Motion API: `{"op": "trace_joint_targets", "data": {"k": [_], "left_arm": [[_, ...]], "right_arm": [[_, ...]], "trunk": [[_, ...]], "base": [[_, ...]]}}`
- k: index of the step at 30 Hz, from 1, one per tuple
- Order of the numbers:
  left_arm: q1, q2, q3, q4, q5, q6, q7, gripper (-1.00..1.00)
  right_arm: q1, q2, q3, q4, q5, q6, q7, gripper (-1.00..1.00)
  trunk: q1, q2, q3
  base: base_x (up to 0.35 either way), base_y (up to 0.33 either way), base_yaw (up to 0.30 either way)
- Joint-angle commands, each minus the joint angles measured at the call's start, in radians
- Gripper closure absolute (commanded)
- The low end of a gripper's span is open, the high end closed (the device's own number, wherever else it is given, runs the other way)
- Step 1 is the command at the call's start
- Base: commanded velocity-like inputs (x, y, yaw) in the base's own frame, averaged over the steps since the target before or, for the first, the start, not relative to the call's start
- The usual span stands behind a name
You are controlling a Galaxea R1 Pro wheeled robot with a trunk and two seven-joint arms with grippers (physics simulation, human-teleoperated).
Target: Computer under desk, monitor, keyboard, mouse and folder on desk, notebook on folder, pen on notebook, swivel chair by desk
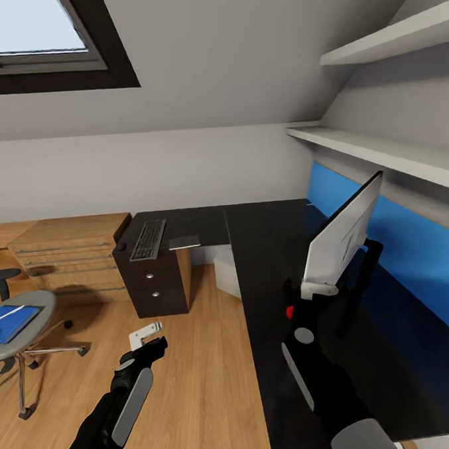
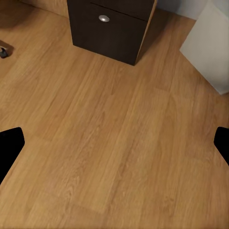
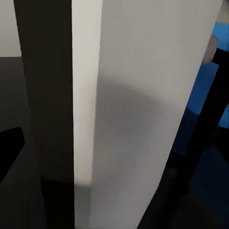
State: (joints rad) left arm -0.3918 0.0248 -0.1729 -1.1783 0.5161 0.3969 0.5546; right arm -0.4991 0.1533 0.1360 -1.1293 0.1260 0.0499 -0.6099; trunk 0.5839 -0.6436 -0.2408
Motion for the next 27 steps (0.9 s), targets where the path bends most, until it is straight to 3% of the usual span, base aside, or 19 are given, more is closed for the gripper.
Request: {"op": "trace_joint_targets", "data": {"k": [1,10,27], "left_arm": [[-0.001,0.001,-0.003,-0.001,0.008,0.002,0.009,-1.00],[-0.001,0.001,-0.003,-0.001,0.007,0.002,0.013,-1.00],[-0.001,0.001,-0.003,-0.001,0.007,0.002,0.012,-1.00]], "right_arm": [[-0.001,0.000,-0.003,0.000,0.007,0.005,-0.005,-1.00],[-0.001,0.000,-0.042,0.002,0.007,0.011,-0.005,-1.00],[-0.001,0.000,-0.046,0.002,0.007,0.018,-0.004,-1.00]], "trunk": [[0.000,-0.001,-0.002],[0.000,-0.001,-0.002],[0.000,-0.001,-0.002]], "base": [[0.003,0.000,0.000],[-0.066,-0.058,0.000],[-0.279,-0.046,0.000]]}}
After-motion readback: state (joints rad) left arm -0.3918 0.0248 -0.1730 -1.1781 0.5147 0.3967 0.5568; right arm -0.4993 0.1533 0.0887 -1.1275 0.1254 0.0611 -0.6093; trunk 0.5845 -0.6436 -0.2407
